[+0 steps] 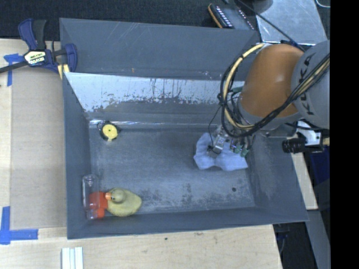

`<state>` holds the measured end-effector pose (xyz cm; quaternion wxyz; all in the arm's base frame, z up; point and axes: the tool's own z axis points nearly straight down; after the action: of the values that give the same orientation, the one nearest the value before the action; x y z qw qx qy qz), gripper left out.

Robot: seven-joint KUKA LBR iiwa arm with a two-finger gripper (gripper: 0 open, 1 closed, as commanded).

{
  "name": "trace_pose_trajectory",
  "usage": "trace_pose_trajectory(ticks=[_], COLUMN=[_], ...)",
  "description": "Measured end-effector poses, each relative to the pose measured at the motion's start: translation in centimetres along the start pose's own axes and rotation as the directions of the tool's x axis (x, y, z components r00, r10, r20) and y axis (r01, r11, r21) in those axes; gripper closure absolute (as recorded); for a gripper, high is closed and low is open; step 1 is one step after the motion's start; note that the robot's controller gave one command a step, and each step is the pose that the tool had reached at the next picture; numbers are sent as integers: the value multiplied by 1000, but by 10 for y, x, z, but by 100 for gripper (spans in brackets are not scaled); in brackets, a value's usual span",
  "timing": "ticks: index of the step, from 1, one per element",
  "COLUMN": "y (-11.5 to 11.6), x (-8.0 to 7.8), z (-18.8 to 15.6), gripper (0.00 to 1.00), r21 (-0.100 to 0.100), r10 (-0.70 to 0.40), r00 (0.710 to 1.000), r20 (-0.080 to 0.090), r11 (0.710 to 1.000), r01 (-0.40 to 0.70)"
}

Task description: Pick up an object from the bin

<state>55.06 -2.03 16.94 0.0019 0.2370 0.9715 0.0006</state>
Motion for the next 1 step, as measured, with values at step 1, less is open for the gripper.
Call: trace_pose_trajectory(ticks=[1], y=[5], x=[-13], z=[-24], gripper=[100], r21=[-2], r10=[5], r00=[1000], r20=[5], r11=[1000], r01=[-5])
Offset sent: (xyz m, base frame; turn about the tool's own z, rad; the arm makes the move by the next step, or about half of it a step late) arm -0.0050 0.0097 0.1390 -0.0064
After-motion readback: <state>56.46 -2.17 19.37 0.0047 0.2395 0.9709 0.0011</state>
